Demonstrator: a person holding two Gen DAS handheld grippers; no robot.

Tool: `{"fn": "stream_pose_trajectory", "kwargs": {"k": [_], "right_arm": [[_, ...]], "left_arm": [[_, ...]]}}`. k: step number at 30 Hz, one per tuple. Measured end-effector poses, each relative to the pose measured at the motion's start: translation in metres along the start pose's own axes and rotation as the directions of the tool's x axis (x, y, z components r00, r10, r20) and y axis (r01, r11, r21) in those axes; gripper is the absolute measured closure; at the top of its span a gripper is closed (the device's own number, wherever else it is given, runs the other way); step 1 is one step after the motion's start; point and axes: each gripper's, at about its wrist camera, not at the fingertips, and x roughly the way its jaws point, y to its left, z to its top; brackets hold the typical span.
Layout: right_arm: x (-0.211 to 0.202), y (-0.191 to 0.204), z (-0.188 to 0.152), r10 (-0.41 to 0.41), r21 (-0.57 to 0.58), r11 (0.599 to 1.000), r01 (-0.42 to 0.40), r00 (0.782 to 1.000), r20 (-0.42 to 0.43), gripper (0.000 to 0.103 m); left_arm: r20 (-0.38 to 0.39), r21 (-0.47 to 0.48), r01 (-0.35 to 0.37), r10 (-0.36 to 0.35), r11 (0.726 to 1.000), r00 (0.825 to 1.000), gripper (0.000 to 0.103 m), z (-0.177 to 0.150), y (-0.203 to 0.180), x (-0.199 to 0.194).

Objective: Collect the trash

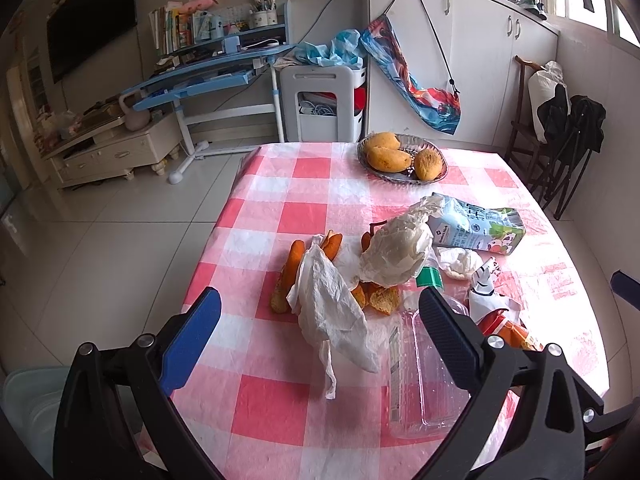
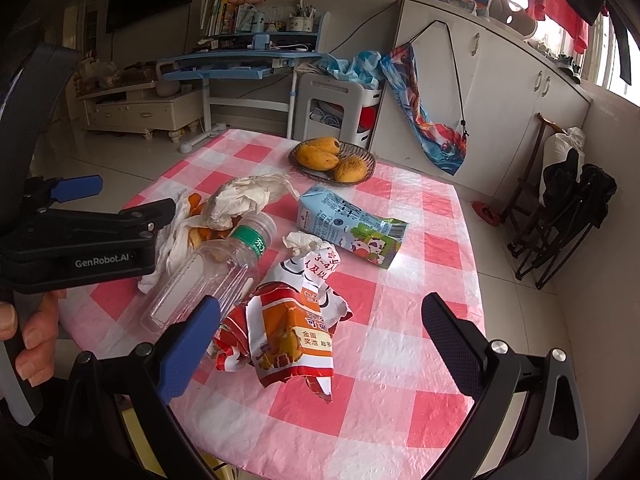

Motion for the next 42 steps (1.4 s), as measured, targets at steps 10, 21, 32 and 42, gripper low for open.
{"fn": "stream_pose_trajectory", "kwargs": {"k": [10,21,32,42], "right_arm": [[0.001,0.005,-0.001,-0.029,-0.025,0.999,0.029,1.000,0.010,0.006],[0.002,0.006,-0.001,-0.027,-0.032,0.999,0.027,1.000,0.007,0.006],[0.004,0.009,-0.003,-0.024,-0.041,0.999,0.024,1.000,0.003,0.006],[0.006,0.012,-0.005,-0.010,-0.053,0.999,0.009,1.000,-0.018,0.006]], "left_arm": [[-0.001,0.003,-0.001,0.001,1.000,1.000,0.007,0.000,-0.001,0.000],[-0.002,0.004,-0.003,0.003,1.000,1.000,0.007,-0.001,-0.002,0.000],[-0.004,0.002,-0.008,0.008,1.000,1.000,0.007,-0.005,0.000,0.000],[-0.010,0.006,-0.010,0.010,1.000,1.000,0.007,-0.009,0.001,0.000]]}}
